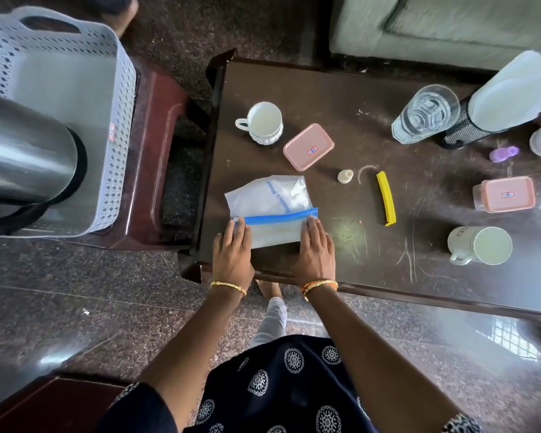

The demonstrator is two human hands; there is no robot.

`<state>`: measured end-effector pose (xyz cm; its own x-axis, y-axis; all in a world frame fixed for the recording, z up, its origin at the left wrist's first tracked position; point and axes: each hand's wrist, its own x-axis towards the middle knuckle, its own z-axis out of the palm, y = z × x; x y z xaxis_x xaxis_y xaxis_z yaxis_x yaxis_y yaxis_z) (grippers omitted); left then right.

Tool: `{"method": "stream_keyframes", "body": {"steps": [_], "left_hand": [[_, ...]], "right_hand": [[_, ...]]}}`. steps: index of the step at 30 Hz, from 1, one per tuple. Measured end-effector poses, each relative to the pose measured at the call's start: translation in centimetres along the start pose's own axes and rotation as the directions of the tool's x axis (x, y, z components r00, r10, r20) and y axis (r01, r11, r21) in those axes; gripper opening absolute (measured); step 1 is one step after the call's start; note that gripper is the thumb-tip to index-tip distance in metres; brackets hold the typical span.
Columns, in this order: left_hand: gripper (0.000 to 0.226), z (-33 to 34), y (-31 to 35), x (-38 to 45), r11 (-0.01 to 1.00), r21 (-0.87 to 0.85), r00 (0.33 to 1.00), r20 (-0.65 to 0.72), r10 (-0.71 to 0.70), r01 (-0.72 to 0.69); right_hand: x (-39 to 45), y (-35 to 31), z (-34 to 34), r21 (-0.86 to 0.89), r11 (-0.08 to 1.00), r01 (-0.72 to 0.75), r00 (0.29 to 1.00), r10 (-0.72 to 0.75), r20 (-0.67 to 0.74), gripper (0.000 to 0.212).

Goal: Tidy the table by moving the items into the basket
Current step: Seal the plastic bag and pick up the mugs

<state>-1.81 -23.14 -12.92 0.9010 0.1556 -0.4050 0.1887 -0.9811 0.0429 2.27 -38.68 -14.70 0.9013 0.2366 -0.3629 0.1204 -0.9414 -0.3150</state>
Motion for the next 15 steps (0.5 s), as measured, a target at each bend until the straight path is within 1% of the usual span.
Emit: {"method": "stream_keyframes", "body": {"steps": [2, 4, 6, 8, 10, 12, 14, 15], "left_hand": [[0.047, -0.7, -0.1, 0.3, 0.998, -0.067, 0.998, -0.060, 0.005, -0.009], [0.037, -1.6, 0.0, 0.7, 0.983, -0.183, 0.986, -0.166, -0.003, -0.028], [0.028, -2.7, 0.2, 1.5, 0.951, -0.301, 0.961, -0.276, -0.020, -0.067], [0.025, -4.3, 0.7, 3.0, 0.907, -0.411, 0.936, -0.347, -0.060, -0.094], [0.031, -6.0, 1.2, 5.1, 0.849, -0.522, 0.921, -0.366, -0.135, -0.083], [0.045, -7.7, 1.6, 7.4, 0.772, -0.632, 0.914, -0.350, -0.205, -0.069], [0.061, -9.3, 1.7, 10.2, 0.725, -0.683, 0.915, -0.343, -0.213, -0.087], [0.070, -9.9, 1.5, 11.8, 0.727, -0.681, 0.921, -0.335, -0.197, -0.092]], "right_hand": [[-0.3, -0.3, -0.4, 0.049, 0.998, -0.043, 0.997, 0.047, -0.068, 0.057], [-0.2, -0.7, -1.2, 0.119, 0.990, -0.081, 0.982, 0.099, -0.159, 0.050], [0.1, -1.0, -2.1, 0.165, 0.982, -0.088, 0.962, 0.127, -0.241, 0.046], [0.9, -1.4, -3.2, 0.229, 0.970, -0.085, 0.941, 0.154, -0.302, 0.037], [2.1, -2.0, -4.4, 0.334, 0.940, -0.067, 0.919, 0.189, -0.347, 0.027], [3.6, -3.0, -5.8, 0.422, 0.906, -0.038, 0.904, 0.211, -0.371, 0.019], [5.7, -3.9, -7.5, 0.466, 0.885, 0.008, 0.889, 0.207, -0.409, 0.015], [6.8, -4.3, -8.4, 0.475, 0.879, 0.038, 0.875, 0.200, -0.440, 0.013]]}}
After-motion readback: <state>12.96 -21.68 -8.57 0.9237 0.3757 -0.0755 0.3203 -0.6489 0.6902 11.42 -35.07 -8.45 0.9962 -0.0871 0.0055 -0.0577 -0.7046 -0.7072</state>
